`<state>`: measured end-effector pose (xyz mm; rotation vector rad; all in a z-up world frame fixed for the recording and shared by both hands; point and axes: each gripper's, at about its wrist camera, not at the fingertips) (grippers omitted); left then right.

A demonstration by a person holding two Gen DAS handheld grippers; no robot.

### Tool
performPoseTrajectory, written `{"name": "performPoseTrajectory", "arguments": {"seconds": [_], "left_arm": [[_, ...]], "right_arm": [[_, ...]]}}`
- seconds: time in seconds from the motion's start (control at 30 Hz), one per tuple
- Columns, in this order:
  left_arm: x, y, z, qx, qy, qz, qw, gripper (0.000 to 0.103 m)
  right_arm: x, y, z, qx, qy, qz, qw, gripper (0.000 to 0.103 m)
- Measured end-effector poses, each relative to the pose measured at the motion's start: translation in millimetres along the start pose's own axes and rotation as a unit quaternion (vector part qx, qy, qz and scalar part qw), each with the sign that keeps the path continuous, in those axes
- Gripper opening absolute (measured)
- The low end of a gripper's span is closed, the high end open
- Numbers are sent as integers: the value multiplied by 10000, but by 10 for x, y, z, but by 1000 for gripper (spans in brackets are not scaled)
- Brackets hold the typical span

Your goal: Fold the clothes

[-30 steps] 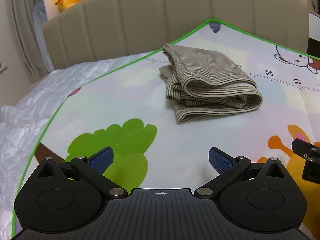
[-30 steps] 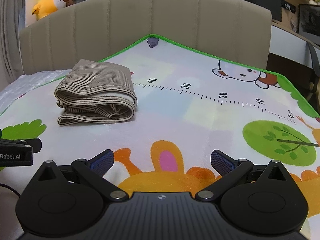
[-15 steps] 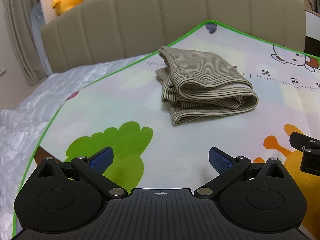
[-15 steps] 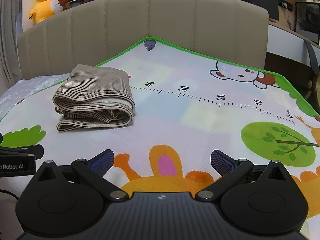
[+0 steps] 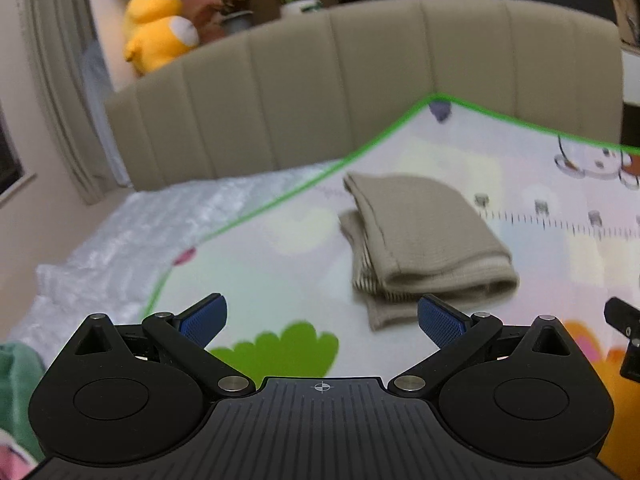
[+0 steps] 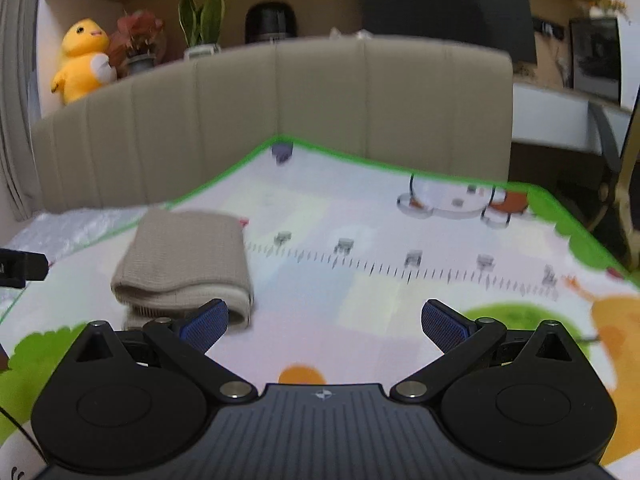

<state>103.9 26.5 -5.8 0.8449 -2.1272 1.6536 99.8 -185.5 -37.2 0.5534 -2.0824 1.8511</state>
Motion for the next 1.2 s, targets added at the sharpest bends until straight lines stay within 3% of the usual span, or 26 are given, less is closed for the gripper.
{"name": "performPoseTrajectory", "arguments": {"seconds": [0.1, 0.23, 0.43, 0.53, 0.63, 0.73, 0.83, 0.93, 1.07, 1.13, 1.2], "left_arm": [[210, -164, -40, 11, -59, 16, 10000, 103], [529, -201, -50, -385, -21, 319, 9987, 103], [820, -332, -201, 230, 844, 436, 9952, 103], [715, -359, -160, 540, 1120, 188, 9921, 103], [607, -270, -175, 659, 1450, 236, 9870, 103], [520, -154, -139, 480, 1363, 797, 9863, 103], [510, -2, -91, 198, 778, 1563, 9844, 103], [492, 106, -154, 363, 311, 1882, 9810, 103], [242, 241, -444, 1830, -205, 1336, 9738, 103], [16, 342, -498, 2191, 90, 877, 9717, 103], [-145, 315, -424, 1895, 394, 533, 9796, 103]], "right_arm": [[150, -101, -30, 333, -2, 245, 9991, 103], [224, -179, -22, 387, 30, 237, 9990, 103], [307, -288, -35, 244, 136, 227, 9994, 103], [291, -354, -64, 168, 185, 275, 9993, 103], [206, -320, -112, 223, 146, 208, 9994, 103], [80, -243, -158, 237, 94, 80, 9996, 103], [-22, -174, -157, 110, 6, -51, 9999, 103], [-100, -102, -154, 36, -48, -126, 9999, 103], [-176, -9, -93, -149, 18, -339, 9993, 103], [-228, -7, -80, -346, 17, -385, 9987, 103], [-319, -7, -126, -355, -76, -405, 9985, 103]]}}
Point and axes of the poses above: each gripper's, at about its wrist camera, not at the fingertips, and x roughly against the way its jaws point, z to its right, y to its underside, and after that the axes turned 5 degrees about -x, right-handed
